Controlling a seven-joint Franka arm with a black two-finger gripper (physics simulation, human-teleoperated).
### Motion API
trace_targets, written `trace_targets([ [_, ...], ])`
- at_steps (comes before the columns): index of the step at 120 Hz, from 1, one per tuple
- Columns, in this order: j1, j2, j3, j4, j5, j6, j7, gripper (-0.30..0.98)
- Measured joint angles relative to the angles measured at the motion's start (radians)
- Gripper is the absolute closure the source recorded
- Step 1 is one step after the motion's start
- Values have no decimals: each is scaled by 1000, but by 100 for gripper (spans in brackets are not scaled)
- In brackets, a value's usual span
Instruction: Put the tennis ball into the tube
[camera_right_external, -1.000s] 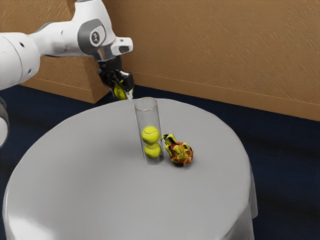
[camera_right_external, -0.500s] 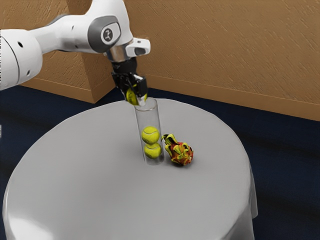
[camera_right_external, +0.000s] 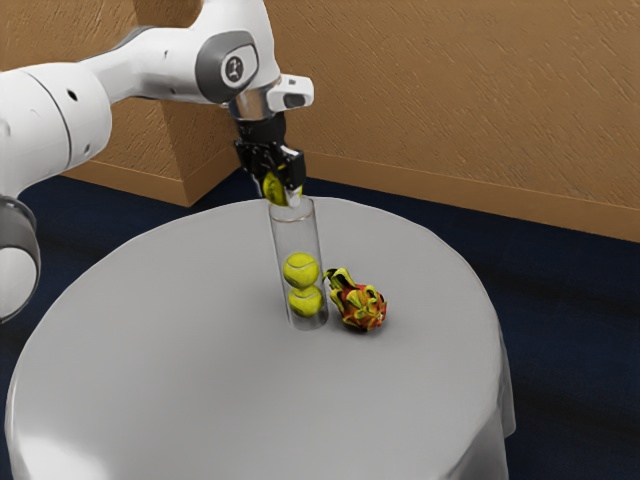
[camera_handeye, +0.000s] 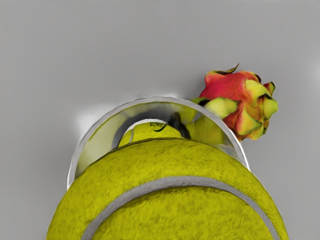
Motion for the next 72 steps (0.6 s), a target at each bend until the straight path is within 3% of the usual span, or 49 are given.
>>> trace_targets([
  [26,0,40,0,49,-2,-14,-4,31],
  [59,-2,37,1,51,-6,-25,-6,10],
  [72,-10,-120,25,-107,-10,-68,-9,7],
])
